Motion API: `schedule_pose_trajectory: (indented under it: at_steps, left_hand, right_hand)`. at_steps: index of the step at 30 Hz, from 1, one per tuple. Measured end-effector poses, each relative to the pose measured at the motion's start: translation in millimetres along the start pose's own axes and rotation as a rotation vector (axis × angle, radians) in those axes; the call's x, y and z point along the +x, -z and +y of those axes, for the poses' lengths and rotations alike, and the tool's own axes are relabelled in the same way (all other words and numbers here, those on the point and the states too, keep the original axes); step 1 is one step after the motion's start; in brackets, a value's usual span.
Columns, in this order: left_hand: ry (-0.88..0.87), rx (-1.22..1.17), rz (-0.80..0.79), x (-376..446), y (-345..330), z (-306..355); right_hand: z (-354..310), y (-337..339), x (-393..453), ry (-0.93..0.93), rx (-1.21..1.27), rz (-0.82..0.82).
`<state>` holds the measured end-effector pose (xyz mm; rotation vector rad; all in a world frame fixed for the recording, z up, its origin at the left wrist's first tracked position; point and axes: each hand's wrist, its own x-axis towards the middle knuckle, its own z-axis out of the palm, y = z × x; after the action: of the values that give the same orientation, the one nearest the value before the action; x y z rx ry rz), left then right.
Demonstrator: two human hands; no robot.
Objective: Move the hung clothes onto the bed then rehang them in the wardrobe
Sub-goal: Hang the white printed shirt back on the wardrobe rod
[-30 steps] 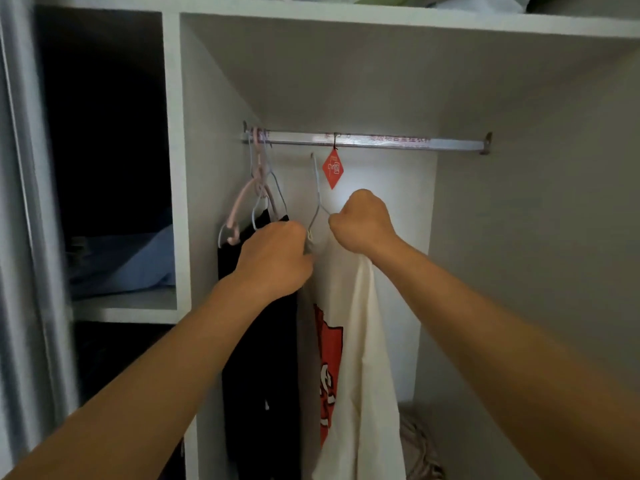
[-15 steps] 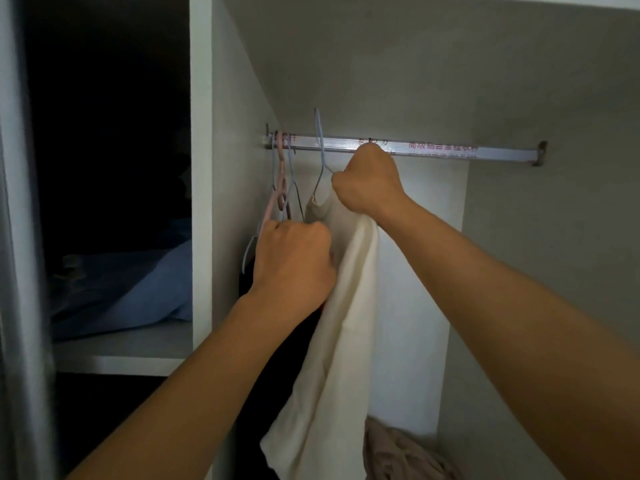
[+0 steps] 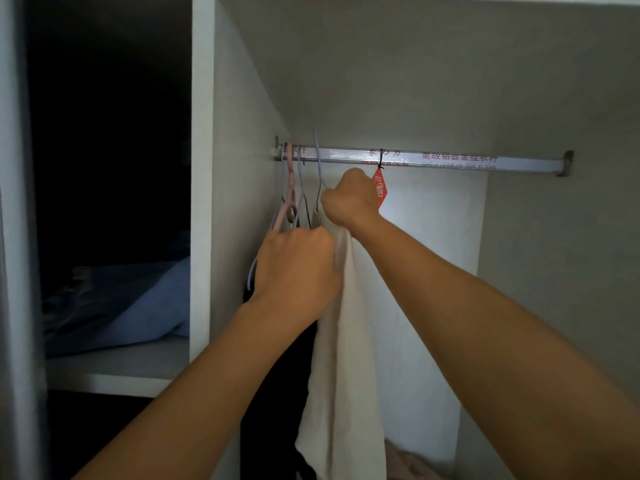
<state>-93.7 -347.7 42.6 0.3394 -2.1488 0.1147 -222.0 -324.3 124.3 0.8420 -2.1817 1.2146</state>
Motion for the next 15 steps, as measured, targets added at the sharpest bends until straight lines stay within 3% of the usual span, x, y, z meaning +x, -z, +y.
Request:
schedule_pose_trajectory:
  at_steps: [15]
  left_hand:
    - [-0.053, 0.025, 0.052, -8, -7, 9]
  right_hand:
    - [34, -25, -14, -0.058, 0.245, -0.034]
